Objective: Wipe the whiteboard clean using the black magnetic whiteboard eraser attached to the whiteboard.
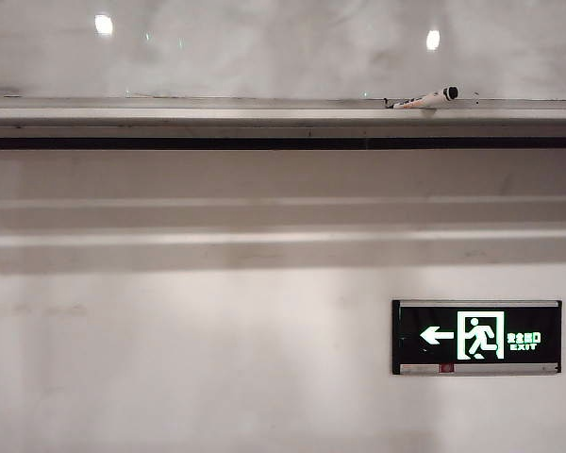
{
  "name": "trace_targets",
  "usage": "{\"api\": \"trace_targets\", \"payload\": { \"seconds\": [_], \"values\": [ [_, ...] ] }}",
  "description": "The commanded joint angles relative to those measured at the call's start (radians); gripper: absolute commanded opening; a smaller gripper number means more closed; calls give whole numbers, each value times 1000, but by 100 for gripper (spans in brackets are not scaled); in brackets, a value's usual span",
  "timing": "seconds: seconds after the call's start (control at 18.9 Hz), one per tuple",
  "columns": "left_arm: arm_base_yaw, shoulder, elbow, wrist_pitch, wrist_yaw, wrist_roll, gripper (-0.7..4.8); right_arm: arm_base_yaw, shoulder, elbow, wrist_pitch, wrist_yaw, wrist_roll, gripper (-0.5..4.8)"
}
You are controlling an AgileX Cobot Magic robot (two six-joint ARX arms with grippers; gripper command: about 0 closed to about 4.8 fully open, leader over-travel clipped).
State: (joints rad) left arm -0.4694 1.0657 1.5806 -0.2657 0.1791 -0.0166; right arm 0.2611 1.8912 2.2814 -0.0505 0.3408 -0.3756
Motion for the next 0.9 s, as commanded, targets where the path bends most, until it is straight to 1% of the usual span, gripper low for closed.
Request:
{"api": "trace_targets", "payload": {
  "seconds": [0.05, 0.11, 0.16, 0.26, 0.32, 0.37, 0.42, 0.53, 0.63, 0.79, 0.9],
  "values": [
    [-1, -4, 6, 13, 1, 1, -5, -67, -30, 5, -45, -38, 2, 111],
    [-1, -4, 6, 14, 1, 1, -5, -99, -34, 5, -79, -106, 5, 111],
    [-1, -4, 6, 14, 1, 1, -6, -111, -34, 5, -104, -145, 5, 111],
    [-1, -4, 6, 15, 1, 1, -6, -121, -34, 4, -156, -217, 5, 111],
    [-1, -4, 6, 16, 1, 1, -5, -121, -33, 3, -193, -268, 0, 110],
    [-1, -4, 6, 19, 1, 1, -5, -121, -33, 3, -233, -328, -45, 106],
    [-1, -4, 6, 20, 1, 1, -5, -118, -33, 3, -254, -358, -84, 106],
    [-1, -4, 6, 20, 1, 1, -5, -103, -26, 1, -270, -390, -122, 106],
    [-1, -4, 6, 20, 2, 0, -5, -87, -8, 1, -314, -460, -167, 106],
    [-1, -4, 6, 20, 2, 0, -6, -47, 19, 1, -319, -477, -223, 105],
    [-1, -4, 6, 21, 2, 0, -5, -5, 42, 1, -319, -482, -336, 104]
  ]
}}
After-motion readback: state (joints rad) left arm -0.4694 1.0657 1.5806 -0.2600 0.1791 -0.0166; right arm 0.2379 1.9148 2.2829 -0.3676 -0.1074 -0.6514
